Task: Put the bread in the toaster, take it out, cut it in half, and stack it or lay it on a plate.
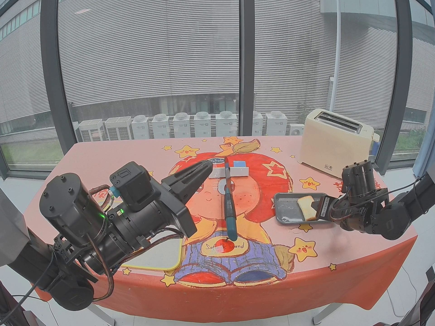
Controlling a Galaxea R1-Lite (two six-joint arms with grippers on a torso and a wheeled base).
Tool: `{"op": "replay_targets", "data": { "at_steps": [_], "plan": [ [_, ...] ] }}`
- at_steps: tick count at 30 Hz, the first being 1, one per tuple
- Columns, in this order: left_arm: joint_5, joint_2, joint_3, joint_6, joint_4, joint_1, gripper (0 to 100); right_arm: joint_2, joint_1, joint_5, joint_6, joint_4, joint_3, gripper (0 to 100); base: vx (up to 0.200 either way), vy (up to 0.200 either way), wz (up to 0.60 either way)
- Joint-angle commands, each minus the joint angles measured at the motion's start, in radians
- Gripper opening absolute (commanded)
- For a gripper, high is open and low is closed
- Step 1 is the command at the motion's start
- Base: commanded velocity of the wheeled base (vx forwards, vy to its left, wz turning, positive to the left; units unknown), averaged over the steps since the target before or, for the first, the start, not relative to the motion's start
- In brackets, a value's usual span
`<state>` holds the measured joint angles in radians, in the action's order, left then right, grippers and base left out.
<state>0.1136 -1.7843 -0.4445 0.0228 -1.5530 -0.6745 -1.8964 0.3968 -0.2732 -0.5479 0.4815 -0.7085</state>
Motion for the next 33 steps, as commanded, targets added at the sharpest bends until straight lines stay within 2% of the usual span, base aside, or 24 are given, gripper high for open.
{"op": "replay_targets", "data": {
  "at_steps": [1, 5, 9, 21, 29, 33],
  "plan": [
    [0.0, -0.001, 0.001, 0.0, -0.018, 0.0, 0, 0.003, 0.0, 0.0, 0.0, 0.0, 0.001, 100, 0.0, 0.0, 0.0],
    [0.0, -0.003, 0.001, 0.0, -0.018, 0.0, 0, 0.01, 0.005, -0.004, 0.002, 0.0, 0.003, 100, 0.0, 0.0, 0.0],
    [0.0, -0.001, 0.003, -0.001, -0.018, 0.0, 0, 0.002, 0.01, -0.041, 0.002, 0.009, 0.003, 100, 0.0, 0.0, 0.0],
    [-0.003, -0.001, 0.003, -0.003, -0.018, 0.001, 0, 0.031, 0.05, -0.044, 0.0, 0.014, 0.001, 100, 0.0, 0.0, 0.0],
    [-0.015, -0.003, 0.009, -0.049, -0.018, 0.007, 0, 0.129, 0.068, -0.044, 0.009, 0.009, 0.007, 100, 0.0, 0.0, 0.0],
    [-0.017, 0.005, 0.024, -0.055, -0.018, 0.007, 0, 0.18, 0.068, -0.052, 0.013, 0.002, 0.011, 100, 0.0, 0.0, 0.0]
  ]
}}
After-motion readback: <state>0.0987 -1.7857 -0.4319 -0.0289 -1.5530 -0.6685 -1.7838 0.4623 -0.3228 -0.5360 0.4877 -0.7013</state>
